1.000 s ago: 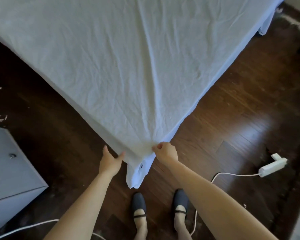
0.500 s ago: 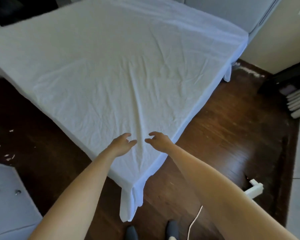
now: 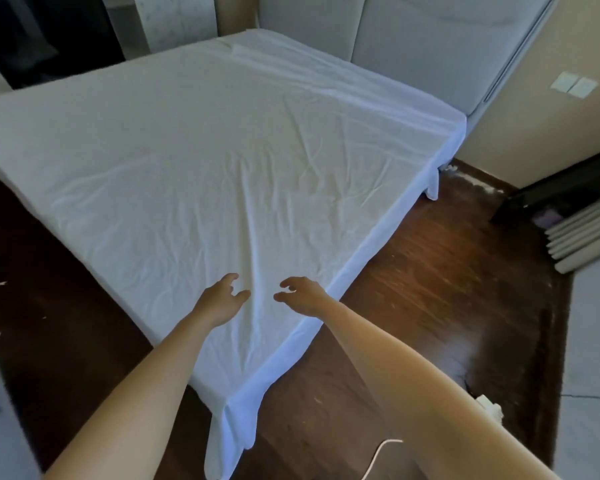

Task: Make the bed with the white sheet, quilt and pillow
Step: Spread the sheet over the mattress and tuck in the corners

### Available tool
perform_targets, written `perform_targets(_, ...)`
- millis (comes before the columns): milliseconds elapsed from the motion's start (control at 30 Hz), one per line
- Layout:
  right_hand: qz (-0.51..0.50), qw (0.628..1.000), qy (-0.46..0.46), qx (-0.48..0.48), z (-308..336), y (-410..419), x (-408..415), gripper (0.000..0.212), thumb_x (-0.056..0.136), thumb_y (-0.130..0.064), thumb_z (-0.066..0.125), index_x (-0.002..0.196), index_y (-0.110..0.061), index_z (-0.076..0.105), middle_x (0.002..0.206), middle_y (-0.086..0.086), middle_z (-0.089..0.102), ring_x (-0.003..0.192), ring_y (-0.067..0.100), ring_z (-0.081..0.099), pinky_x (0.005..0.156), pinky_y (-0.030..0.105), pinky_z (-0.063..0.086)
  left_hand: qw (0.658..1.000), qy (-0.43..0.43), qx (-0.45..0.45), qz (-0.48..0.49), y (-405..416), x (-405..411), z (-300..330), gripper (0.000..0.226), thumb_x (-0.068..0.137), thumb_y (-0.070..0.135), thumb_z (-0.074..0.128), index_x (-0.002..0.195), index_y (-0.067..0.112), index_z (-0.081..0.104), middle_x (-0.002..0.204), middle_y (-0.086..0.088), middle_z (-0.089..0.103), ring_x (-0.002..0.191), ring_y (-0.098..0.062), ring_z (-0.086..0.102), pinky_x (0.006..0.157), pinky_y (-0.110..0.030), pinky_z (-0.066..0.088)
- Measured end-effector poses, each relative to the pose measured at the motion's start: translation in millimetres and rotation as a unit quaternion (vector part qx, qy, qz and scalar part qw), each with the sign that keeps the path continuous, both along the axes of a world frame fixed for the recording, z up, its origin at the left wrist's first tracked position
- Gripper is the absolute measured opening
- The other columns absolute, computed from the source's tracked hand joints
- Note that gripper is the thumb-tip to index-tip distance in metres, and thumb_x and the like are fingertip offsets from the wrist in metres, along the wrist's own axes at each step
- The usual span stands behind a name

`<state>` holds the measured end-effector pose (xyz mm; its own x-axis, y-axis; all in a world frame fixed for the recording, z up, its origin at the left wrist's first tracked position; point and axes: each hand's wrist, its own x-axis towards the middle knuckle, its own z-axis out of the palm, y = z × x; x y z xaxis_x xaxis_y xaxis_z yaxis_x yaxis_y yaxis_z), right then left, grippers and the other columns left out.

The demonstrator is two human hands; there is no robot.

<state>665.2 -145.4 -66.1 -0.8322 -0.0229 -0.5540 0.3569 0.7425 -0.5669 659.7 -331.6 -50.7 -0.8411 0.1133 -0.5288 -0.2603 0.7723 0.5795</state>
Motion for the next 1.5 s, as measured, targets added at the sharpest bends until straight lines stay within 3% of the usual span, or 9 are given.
perform_targets(133, 0.039, 0.996, 0.037, 0.069, -71, -10, 6, 0.064, 0.09, -0.045, 0.056, 0.146, -0.022, 0.034, 0.153, 0.004, 0.03, 0.137, 0.024, 0.035, 0.109, 0.038, 0.033, 0.999, 0.024, -0.032, 0.022, -17, 10, -79, 0.072, 0.092, 0.046, 0.051, 0.151, 0.022, 0.017, 0.155, -0.008, 0.023, 0.139, -0.03, 0.028, 0.111, -0.042, 0.032)
perform_targets(300, 0.157, 0.97, 0.059, 0.173, -181, -28, 0, 0.077, 0.092, -0.055, 0.047, 0.153, -0.028, 0.007, 0.161, 0.003, -0.005, 0.148, 0.022, -0.004, 0.119, 0.045, 0.008, 0.979, 0.069, -0.19, -0.033, -50, 11, -201, 0.103, 0.077, 0.075, 0.047, 0.152, 0.026, -0.004, 0.16, -0.005, -0.011, 0.146, -0.032, -0.009, 0.115, -0.052, 0.014)
perform_targets(467, 0.211, 0.956, 0.046, 0.199, -277, -49, 5, 0.081, 0.09, -0.066, 0.036, 0.151, -0.034, -0.007, 0.158, 0.003, -0.021, 0.146, 0.024, -0.017, 0.118, 0.047, -0.003, 0.962, -0.018, -0.221, -0.158, -69, 41, -289, 0.127, 0.063, 0.083, 0.054, 0.146, 0.028, -0.024, 0.151, -0.01, -0.037, 0.141, -0.034, -0.028, 0.114, -0.058, -0.003)
perform_targets(733, 0.173, 0.958, 0.052, 0.222, -304, -81, 39, 0.084, 0.088, -0.071, 0.027, 0.148, -0.033, -0.019, 0.155, 0.006, -0.03, 0.144, 0.026, -0.025, 0.116, 0.048, -0.011, 0.981, -0.019, -0.147, -0.126, -98, 78, -318, 0.126, 0.064, 0.079, 0.055, 0.139, 0.033, -0.035, 0.144, 0.002, -0.047, 0.132, -0.019, -0.041, 0.113, -0.057, 0.017)
perform_targets(967, 0.171, 0.965, 0.011, 0.198, -293, -101, 71, 0.079, 0.089, -0.071, 0.025, 0.149, -0.039, -0.014, 0.156, 0.0, -0.028, 0.144, 0.022, -0.023, 0.114, 0.047, -0.015, 0.959, -0.036, -0.221, -0.175, -117, 99, -295, 0.108, 0.08, 0.048, 0.066, 0.149, 0.031, -0.015, 0.158, 0.0, -0.02, 0.148, -0.025, -0.003, 0.115, -0.058, 0.013)
perform_targets(1100, 0.186, 0.97, -0.125, 0.09, -233, -88, 65, 0.073, 0.09, -0.069, 0.03, 0.152, -0.033, 0.015, 0.161, -0.003, 0.007, 0.148, 0.021, 0.008, 0.12, 0.041, 0.009, 0.944, -0.146, -0.234, -0.183, -116, 89, -244, 0.088, 0.084, 0.056, 0.055, 0.151, 0.033, 0.002, 0.16, 0.001, 0.005, 0.146, -0.03, 0.004, 0.113, -0.06, 0.013)
perform_targets(1167, 0.151, 0.975, -0.155, 0.054, -193, -76, 59, 0.072, 0.089, -0.07, 0.031, 0.15, -0.032, 0.025, 0.158, -0.003, 0.021, 0.145, 0.022, 0.02, 0.119, 0.04, 0.017, 0.953, -0.097, -0.231, -0.168, -102, 76, -208, 0.077, 0.088, 0.056, 0.049, 0.151, 0.031, 0.011, 0.159, -0.002, 0.006, 0.145, -0.031, 0.009, 0.114, -0.055, 0.021)
perform_targets(1300, 0.097, 0.988, -0.109, 0.058, -107, -44, 49, 0.066, 0.093, -0.064, 0.034, 0.147, -0.028, 0.032, 0.155, -0.002, 0.029, 0.141, 0.024, 0.029, 0.116, 0.039, 0.024, 0.982, -0.032, -0.119, -0.142, -44, 38, -110, 0.072, 0.091, 0.051, 0.05, 0.151, 0.026, 0.017, 0.152, -0.006, 0.031, 0.136, -0.028, 0.035, 0.108, -0.041, 0.035)
perform_targets(1500, 0.094, 0.992, -0.056, 0.065, -18, -6, 47, 0.06, 0.092, -0.062, 0.038, 0.143, -0.031, 0.039, 0.15, -0.001, 0.038, 0.137, 0.024, 0.035, 0.11, 0.036, 0.027, 0.991, 0.029, -0.054, -0.122, 21, 22, 4, 0.066, 0.094, 0.044, 0.05, 0.15, 0.027, 0.02, 0.144, -0.008, 0.045, 0.128, -0.026, 0.046, 0.105, -0.037, 0.038)
